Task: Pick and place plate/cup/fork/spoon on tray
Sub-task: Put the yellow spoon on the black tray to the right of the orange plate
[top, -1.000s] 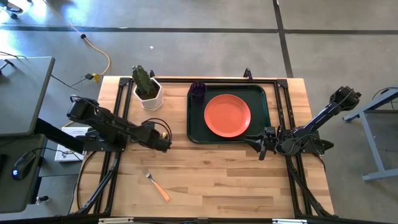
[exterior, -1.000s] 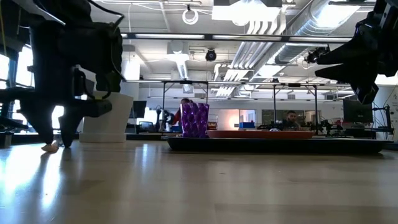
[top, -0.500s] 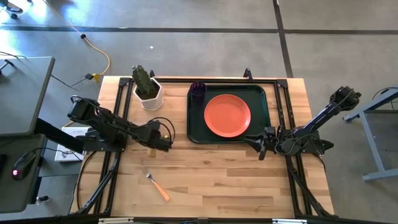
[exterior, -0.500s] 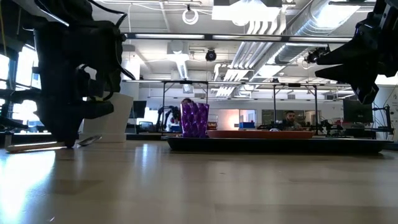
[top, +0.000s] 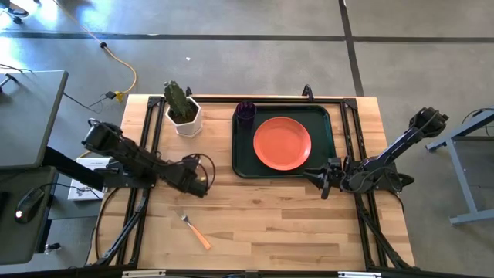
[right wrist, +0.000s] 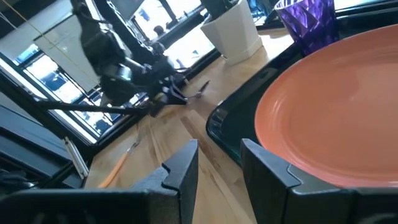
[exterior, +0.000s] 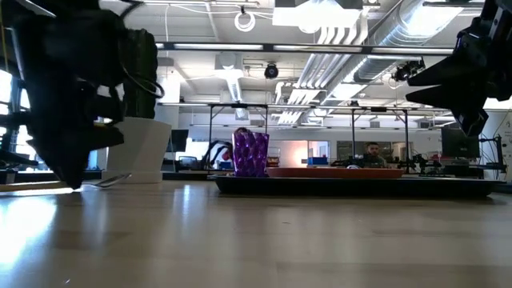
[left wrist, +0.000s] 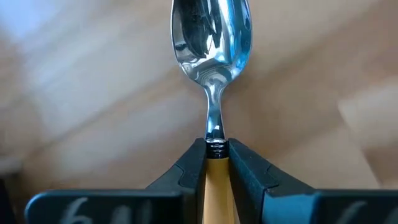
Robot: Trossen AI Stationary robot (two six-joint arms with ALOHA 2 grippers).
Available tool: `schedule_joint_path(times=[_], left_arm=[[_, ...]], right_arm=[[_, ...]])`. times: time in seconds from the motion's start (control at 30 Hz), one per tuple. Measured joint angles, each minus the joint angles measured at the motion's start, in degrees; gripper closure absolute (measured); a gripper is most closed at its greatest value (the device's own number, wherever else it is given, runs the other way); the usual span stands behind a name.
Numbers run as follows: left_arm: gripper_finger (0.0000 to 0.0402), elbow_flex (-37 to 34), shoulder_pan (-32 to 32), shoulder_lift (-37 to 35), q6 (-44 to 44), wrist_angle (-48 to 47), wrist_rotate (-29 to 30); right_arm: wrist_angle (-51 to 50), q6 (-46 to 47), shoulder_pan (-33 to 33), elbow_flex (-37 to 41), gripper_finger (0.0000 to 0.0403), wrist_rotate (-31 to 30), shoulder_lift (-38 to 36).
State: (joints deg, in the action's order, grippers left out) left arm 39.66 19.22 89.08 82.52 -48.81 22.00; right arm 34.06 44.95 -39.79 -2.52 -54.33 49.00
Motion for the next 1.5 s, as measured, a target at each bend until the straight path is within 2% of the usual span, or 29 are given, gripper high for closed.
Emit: schedule_joint_path(times=[0.33,0.47,0.57,0.77,0.93,1.07,1.4,1.5], left_arm=[[0.0356,0.02,5.63,-8.49,2.38,-0.48,4.41],[0.0356,0.04,7.25,-12.05,1.99,-0.24,9.67],[0.0357,0.04,7.78,-14.06,-1.02,2.15,13.92],[0.0357,0.11,7.85,-15.38,-17.18,17.58,18.87],[0.0357,0.13,7.85,-15.30,-32.31,33.75,19.27],[0.0357,0.20,8.21,-14.74,-40.55,44.40,21.05],[0.0357,0.24,9.79,-5.14,-54.27,64.61,23.08],[0.0357,0.21,9.80,-2.66,-56.76,67.55,25.19]], right_arm=[[1.07,3.07,0.04,0.00,0.0291,-1.96,2.04],[2.50,2.51,0.14,0.00,0.0291,-5.93,2.07],[4.55,-0.52,1.90,-0.27,0.0291,-4.48,2.07],[3.52,-7.99,8.55,-7.05,0.0291,5.17,5.72],[-0.51,-15.48,13.49,-15.88,0.0291,6.82,12.90],[-1.74,-20.01,16.14,-22.90,0.0286,11.55,18.93],[-2.23,-20.25,14.43,-34.97,0.0260,18.47,31.27],[-2.47,-19.49,12.25,-36.38,0.0260,17.33,33.65]])
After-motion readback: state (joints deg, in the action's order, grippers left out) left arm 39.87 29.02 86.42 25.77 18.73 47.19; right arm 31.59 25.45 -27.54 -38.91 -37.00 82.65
